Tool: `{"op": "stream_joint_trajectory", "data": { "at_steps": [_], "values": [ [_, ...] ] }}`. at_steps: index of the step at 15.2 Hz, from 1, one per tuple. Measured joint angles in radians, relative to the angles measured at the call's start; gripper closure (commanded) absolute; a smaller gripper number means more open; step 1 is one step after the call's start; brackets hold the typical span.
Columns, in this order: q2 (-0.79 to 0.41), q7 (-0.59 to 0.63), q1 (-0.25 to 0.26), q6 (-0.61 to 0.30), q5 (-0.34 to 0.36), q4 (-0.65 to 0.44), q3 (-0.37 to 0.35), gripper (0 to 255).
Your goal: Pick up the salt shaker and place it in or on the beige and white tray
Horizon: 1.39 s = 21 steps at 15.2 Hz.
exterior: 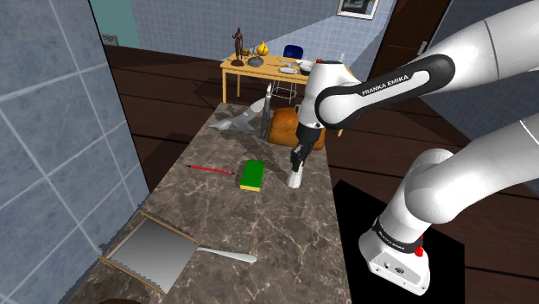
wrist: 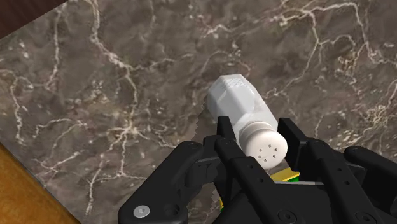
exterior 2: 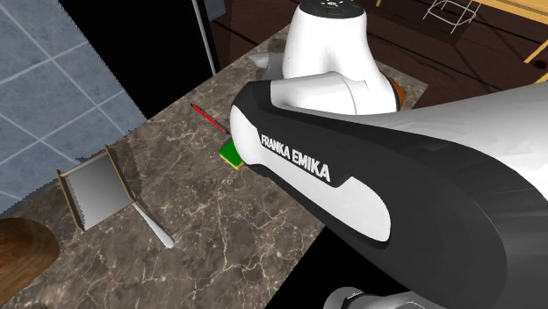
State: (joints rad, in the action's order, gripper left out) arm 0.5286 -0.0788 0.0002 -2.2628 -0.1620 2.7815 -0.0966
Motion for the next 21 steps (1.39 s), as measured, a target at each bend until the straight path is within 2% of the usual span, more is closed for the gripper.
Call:
{"op": "stream_joint_trajectory", "data": {
  "at_steps": [8,21],
  "values": [
    [0.004,0.000,-0.001,0.007,0.001,-0.002,0.001,255],
    [0.097,0.018,-0.006,0.213,0.018,-0.117,0.009,255]
  ]
}}
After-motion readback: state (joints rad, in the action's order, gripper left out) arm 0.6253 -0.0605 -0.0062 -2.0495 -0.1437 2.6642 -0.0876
